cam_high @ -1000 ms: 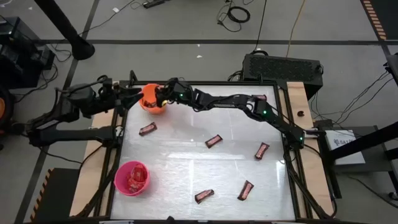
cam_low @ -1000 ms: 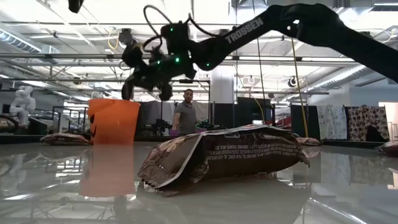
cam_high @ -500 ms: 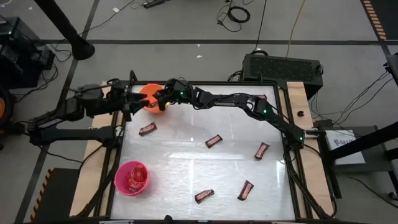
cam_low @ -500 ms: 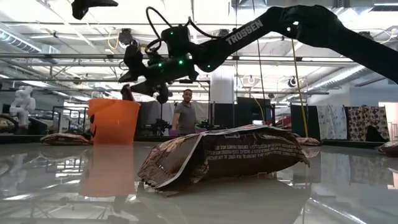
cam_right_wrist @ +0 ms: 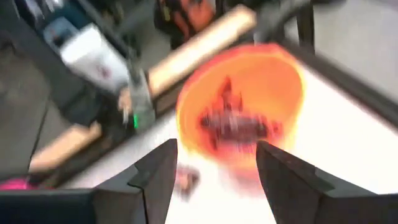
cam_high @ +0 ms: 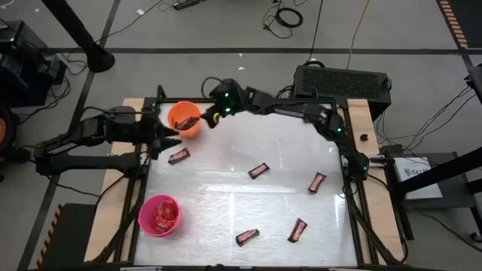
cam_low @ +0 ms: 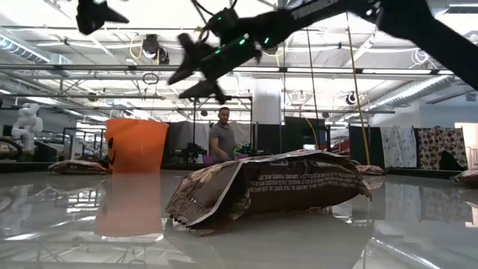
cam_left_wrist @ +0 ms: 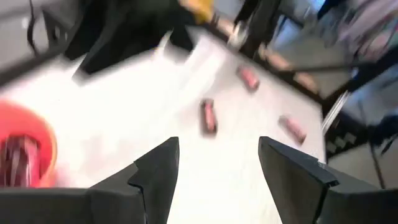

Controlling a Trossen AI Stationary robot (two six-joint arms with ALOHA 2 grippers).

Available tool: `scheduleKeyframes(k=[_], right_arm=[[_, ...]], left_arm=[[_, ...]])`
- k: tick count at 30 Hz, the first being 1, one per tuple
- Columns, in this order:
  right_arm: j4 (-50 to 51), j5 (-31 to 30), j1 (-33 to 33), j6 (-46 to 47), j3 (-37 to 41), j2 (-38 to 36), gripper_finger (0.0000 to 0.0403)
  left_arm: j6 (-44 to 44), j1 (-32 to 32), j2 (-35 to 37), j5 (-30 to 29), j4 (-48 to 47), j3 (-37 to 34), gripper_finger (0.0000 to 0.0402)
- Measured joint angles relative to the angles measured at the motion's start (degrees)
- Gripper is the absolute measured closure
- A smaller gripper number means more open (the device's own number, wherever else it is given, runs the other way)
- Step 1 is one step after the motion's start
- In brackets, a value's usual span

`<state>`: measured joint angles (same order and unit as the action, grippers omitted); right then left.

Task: Sort candy by brand, put in halloween buckets
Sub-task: Put the brown chocolate bar into the orange bucket

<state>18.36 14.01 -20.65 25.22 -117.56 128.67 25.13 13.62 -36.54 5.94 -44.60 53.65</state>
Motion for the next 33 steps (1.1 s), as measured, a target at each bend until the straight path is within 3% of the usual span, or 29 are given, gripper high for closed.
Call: scheduleKeyframes(k=[7,14,22,33], right_arm=[[32.0,0.9,-1.2,-9.6,0.0,-10.1,0.0193],[54.1,-2.7,2.5,-11.4,0.0,-17.2,0.0193],[57.1,-15.2,11.3,-11.2,0.0,-19.8,0.0193],[56.9,-17.2,17.9,-10.9,0.0,-19.8,0.0193]], left_arm=[[1.5,-2.8,-4.2,1.4,0.6,-8.5,0.0175],[1.0,-5.0,-11.0,-8.8,-0.3,-13.4,0.0175],[-2.5,-6.7,-22.5,-14.2,-1.4,-13.4,0.0175],[-4.7,-6.6,-35.6,-19.8,-3.1,-13.4,0.0175]])
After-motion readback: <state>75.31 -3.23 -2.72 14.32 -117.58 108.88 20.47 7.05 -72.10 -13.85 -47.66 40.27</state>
